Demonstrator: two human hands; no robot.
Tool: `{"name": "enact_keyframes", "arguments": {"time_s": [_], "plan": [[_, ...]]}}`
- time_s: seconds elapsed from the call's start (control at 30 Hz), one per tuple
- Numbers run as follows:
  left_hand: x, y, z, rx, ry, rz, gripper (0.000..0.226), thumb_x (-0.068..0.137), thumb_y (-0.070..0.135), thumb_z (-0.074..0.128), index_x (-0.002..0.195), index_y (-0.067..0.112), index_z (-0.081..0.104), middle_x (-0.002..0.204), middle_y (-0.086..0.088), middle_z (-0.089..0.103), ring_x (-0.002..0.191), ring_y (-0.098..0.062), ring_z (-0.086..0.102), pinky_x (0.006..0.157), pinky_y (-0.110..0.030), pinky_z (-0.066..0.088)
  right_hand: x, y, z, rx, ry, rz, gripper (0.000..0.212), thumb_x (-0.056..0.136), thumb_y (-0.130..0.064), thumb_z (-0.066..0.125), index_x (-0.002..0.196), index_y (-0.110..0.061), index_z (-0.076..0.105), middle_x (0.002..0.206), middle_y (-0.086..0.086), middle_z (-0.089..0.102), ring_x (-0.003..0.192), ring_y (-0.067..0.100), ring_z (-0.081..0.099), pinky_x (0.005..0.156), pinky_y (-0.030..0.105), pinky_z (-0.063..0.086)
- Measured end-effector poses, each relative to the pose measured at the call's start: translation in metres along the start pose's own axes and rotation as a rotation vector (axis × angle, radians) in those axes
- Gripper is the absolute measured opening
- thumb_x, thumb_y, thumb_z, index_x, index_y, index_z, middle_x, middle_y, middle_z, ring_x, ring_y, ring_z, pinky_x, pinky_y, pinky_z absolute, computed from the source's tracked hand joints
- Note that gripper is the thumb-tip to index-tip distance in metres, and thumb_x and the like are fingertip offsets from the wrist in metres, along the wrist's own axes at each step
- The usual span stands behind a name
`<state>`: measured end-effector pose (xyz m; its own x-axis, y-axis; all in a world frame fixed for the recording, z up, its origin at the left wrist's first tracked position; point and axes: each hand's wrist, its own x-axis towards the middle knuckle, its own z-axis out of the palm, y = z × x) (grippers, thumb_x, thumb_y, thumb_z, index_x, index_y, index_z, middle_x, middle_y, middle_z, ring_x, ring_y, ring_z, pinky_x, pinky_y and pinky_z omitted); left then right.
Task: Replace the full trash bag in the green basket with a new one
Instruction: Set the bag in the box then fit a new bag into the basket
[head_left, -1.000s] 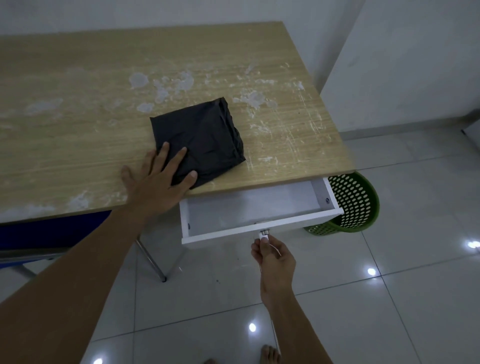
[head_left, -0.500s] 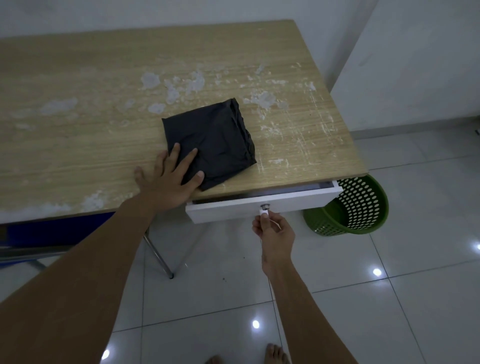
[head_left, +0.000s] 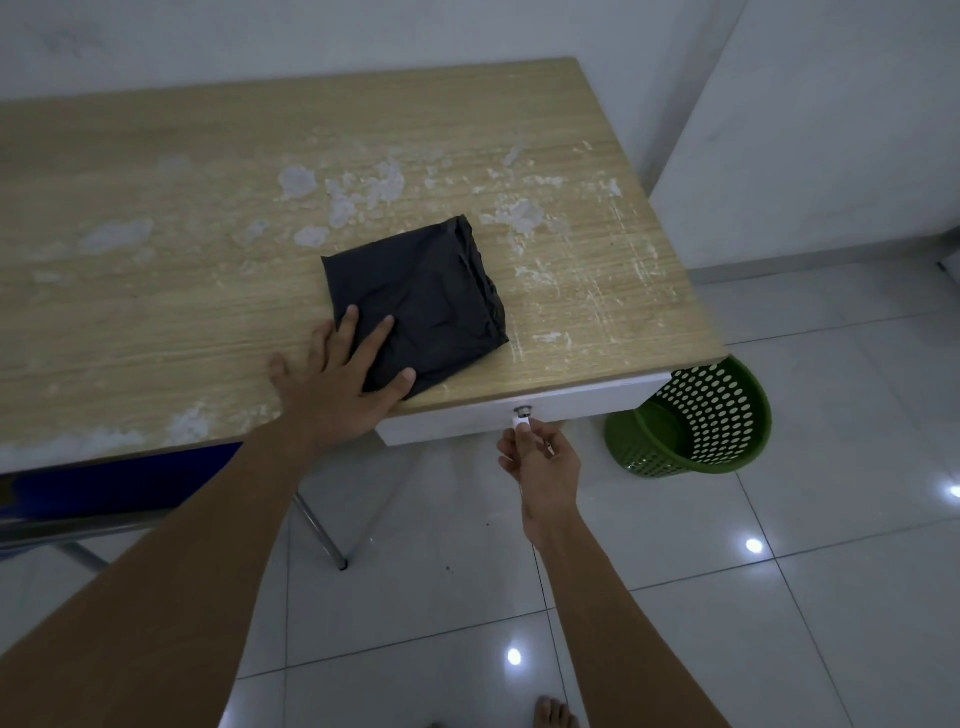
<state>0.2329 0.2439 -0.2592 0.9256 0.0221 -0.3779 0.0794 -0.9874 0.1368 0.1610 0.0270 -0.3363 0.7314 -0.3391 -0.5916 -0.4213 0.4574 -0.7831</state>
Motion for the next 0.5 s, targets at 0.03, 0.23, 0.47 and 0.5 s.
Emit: {"name": "enact_keyframes", "arguments": {"time_s": [0.03, 0.23, 0.47, 0.5], "plan": [[0.001, 0.0, 0.0, 0.008, 0.003, 0.003, 0.073, 0.081, 0.086, 0.016, 0.142, 0.063, -0.016, 0.157, 0.021, -0.03, 0.149, -0.014, -0.019, 0.112, -0.066, -0.002, -0.001, 0.0, -0.002, -0.027, -0.005, 0.03, 0.017, 0.099, -0.016, 0.061, 0.115, -0.011, 0.062, 0.098, 0.01, 0.071, 0.079, 0.016, 0.068, 0.073, 0.03, 0.058], [-0.005, -0.002, 0.005, -0.067, 0.1, 0.045, 0.061, 0.089, 0.077, 0.023, 0.146, 0.06, 0.009, 0.162, 0.022, -0.013, 0.151, -0.014, -0.009, 0.111, -0.068, -0.002, -0.011, -0.012, -0.013, -0.196, -0.008, 0.108, 0.022, 0.097, -0.013, 0.063, 0.118, -0.012, 0.062, 0.111, 0.008, 0.07, 0.088, 0.016, 0.07, 0.071, 0.029, 0.054], [-0.015, -0.004, -0.005, -0.281, 0.248, 0.223, 0.024, 0.102, 0.034, 0.047, 0.121, 0.03, 0.06, 0.153, 0.006, 0.039, 0.137, -0.026, 0.04, 0.104, -0.053, 0.037, -0.031, -0.046, -0.004, -0.289, -0.001, 0.146, 0.013, 0.099, -0.009, 0.052, 0.109, -0.013, 0.06, 0.092, 0.006, 0.056, 0.084, 0.019, 0.053, 0.072, 0.032, 0.047], [-0.022, -0.002, -0.006, -0.372, 0.268, 0.273, 0.02, 0.102, 0.026, 0.049, 0.116, 0.025, 0.063, 0.142, 0.003, 0.05, 0.127, -0.025, 0.05, 0.096, -0.045, 0.045, -0.039, -0.052, -0.003, -0.284, 0.005, 0.132, 0.011, 0.099, -0.01, 0.051, 0.103, -0.015, 0.06, 0.094, 0.007, 0.057, 0.084, 0.018, 0.054, 0.071, 0.031, 0.047]]}}
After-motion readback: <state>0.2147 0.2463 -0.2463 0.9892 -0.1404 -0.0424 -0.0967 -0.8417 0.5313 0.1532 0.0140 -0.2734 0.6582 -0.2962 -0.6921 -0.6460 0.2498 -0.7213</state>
